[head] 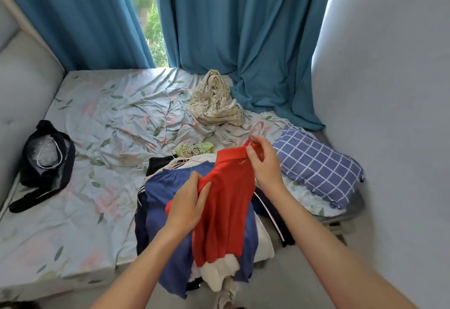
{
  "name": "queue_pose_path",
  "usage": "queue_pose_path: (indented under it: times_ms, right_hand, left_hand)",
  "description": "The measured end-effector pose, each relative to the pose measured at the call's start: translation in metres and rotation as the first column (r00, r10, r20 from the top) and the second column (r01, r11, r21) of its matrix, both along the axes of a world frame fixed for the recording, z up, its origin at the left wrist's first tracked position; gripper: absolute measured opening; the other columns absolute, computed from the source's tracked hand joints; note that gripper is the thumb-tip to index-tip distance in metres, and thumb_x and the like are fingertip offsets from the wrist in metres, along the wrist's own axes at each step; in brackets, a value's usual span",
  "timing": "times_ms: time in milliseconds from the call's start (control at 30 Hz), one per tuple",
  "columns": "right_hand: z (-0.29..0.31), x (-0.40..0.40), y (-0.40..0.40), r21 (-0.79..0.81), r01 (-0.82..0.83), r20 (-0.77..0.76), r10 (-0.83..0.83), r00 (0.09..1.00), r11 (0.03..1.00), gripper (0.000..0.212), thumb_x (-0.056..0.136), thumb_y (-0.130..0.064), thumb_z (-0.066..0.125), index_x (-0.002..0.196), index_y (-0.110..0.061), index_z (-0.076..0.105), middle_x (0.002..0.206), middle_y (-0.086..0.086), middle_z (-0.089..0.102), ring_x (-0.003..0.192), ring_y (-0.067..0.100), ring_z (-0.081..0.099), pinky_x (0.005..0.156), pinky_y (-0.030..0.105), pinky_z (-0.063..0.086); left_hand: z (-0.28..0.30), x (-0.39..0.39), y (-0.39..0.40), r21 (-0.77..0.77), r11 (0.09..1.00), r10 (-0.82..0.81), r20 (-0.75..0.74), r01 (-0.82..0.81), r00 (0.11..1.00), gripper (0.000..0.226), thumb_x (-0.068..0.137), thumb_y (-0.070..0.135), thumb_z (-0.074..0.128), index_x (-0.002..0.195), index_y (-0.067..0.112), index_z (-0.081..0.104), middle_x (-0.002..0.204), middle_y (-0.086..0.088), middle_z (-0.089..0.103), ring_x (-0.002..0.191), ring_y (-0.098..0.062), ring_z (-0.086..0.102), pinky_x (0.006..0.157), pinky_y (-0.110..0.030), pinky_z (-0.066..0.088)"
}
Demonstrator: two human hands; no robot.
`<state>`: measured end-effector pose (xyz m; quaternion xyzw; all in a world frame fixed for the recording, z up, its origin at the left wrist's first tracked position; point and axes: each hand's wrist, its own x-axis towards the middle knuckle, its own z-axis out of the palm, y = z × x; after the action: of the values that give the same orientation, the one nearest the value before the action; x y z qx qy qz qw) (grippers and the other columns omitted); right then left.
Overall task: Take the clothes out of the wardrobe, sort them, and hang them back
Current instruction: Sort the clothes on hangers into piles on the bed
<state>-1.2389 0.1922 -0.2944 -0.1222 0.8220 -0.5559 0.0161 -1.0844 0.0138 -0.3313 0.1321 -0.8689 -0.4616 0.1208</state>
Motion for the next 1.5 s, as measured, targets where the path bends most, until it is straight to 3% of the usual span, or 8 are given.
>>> queue_pose_path:
  times_ms: [100, 200, 500, 733, 933, 1100, 1367, 1500]
  right_hand:
    - [0.033, 0.012, 0.023, 0.009, 0.124, -0.012, -0.124, 0.992, 0.992, 0.014, 0.099, -0.042, 0.061, 0.107, -0.031, 0.065, 0.104, -0.007, 0.069, 0.103, 0.014, 0.065, 0.097, 0.043, 0.053]
    - [0.059, 0.022, 0.049, 0.031, 0.231, -0.027, -0.231, 0.973, 0.972, 0.032, 0.102, -0.042, 0.058, 0.084, -0.016, 0.060, 0.082, 0.006, 0.065, 0.078, 0.020, 0.062, 0.079, 0.051, 0.053]
    - [0.071, 0.039, 0.144, -0.046, 0.253, 0.109, -0.247, 0.963, 0.966, 0.027, 0.107, -0.030, 0.051, 0.087, -0.020, 0.065, 0.092, 0.006, 0.070, 0.082, 0.016, 0.063, 0.074, 0.029, 0.048]
    - [0.069, 0.014, 0.258, -0.064, 0.161, 0.101, -0.155, 0.983, 0.985, 0.033, 0.109, -0.026, 0.047, 0.089, -0.017, 0.072, 0.085, 0.013, 0.070, 0.070, 0.021, 0.063, 0.075, 0.049, 0.055]
    - [0.071, -0.012, 0.339, -0.077, -0.013, 0.077, 0.019, 0.997, 0.997, 0.033, 0.109, -0.019, 0.044, 0.088, -0.017, 0.069, 0.094, -0.002, 0.078, 0.093, 0.014, 0.072, 0.096, 0.041, 0.055]
    - [0.074, -0.037, 0.383, -0.015, -0.146, 0.050, 0.146, 0.988, 0.989, 0.032, 0.109, -0.018, 0.042, 0.089, -0.013, 0.067, 0.087, -0.008, 0.079, 0.091, 0.008, 0.073, 0.095, 0.038, 0.054]
    - [0.056, -0.088, 0.422, 0.057, -0.211, 0.066, 0.207, 0.976, 0.976, 0.034, 0.110, -0.018, 0.044, 0.085, -0.011, 0.067, 0.084, -0.006, 0.078, 0.082, 0.010, 0.072, 0.085, 0.035, 0.055]
    - [0.039, -0.129, 0.440, 0.167, -0.194, 0.047, 0.189, 0.981, 0.967, 0.034, 0.110, -0.030, 0.046, 0.084, -0.018, 0.064, 0.079, -0.007, 0.073, 0.075, 0.005, 0.067, 0.078, 0.038, 0.054]
  left_hand:
    - [0.027, 0.012, 0.036, -0.041, 0.997, -0.069, -0.045, 0.067, 0.997, 0.029, 0.108, 0.032, 0.055, 0.084, 0.032, 0.037, 0.071, 0.010, 0.049, 0.070, -0.001, 0.053, 0.064, -0.019, 0.035]
    - [0.041, 0.026, 0.072, -0.049, 0.992, -0.118, -0.073, 0.115, 0.990, 0.034, 0.107, 0.030, 0.057, 0.083, 0.039, 0.034, 0.070, 0.014, 0.049, 0.073, 0.002, 0.055, 0.065, -0.012, 0.036]
    - [0.056, 0.026, 0.167, -0.010, 0.938, -0.346, -0.066, 0.346, 0.936, 0.029, 0.107, 0.047, 0.051, 0.088, 0.026, 0.047, 0.079, 0.008, 0.056, 0.074, -0.015, 0.053, 0.071, -0.040, 0.048]
    - [0.052, -0.026, 0.268, 0.027, 0.973, -0.230, -0.018, 0.231, 0.973, 0.035, 0.107, 0.055, 0.042, 0.092, 0.024, 0.049, 0.084, 0.006, 0.060, 0.080, -0.015, 0.061, 0.073, -0.047, 0.051]
    - [0.050, -0.065, 0.343, -0.106, 0.992, -0.076, -0.035, 0.072, 0.996, 0.032, 0.103, 0.042, 0.057, 0.129, 0.024, 0.052, 0.124, 0.006, 0.049, 0.121, -0.014, 0.047, 0.104, -0.037, 0.043]
    - [0.062, -0.093, 0.373, -0.304, 0.952, 0.014, -0.061, -0.032, 0.998, 0.045, 0.103, 0.033, 0.060, 0.144, 0.020, 0.049, 0.134, 0.000, 0.047, 0.128, -0.021, 0.041, 0.109, -0.038, 0.037]
    - [0.024, -0.141, 0.377, -0.303, 0.928, -0.187, 0.127, 0.218, 0.974, 0.020, 0.104, 0.043, 0.053, 0.090, 0.029, 0.049, 0.086, 0.010, 0.054, 0.086, -0.015, 0.053, 0.076, -0.040, 0.042]
    - [-0.003, -0.179, 0.390, -0.186, 0.974, -0.115, 0.095, 0.131, 0.989, 0.025, 0.104, 0.033, 0.059, 0.085, 0.022, 0.048, 0.077, 0.007, 0.057, 0.076, -0.012, 0.054, 0.070, -0.039, 0.043]
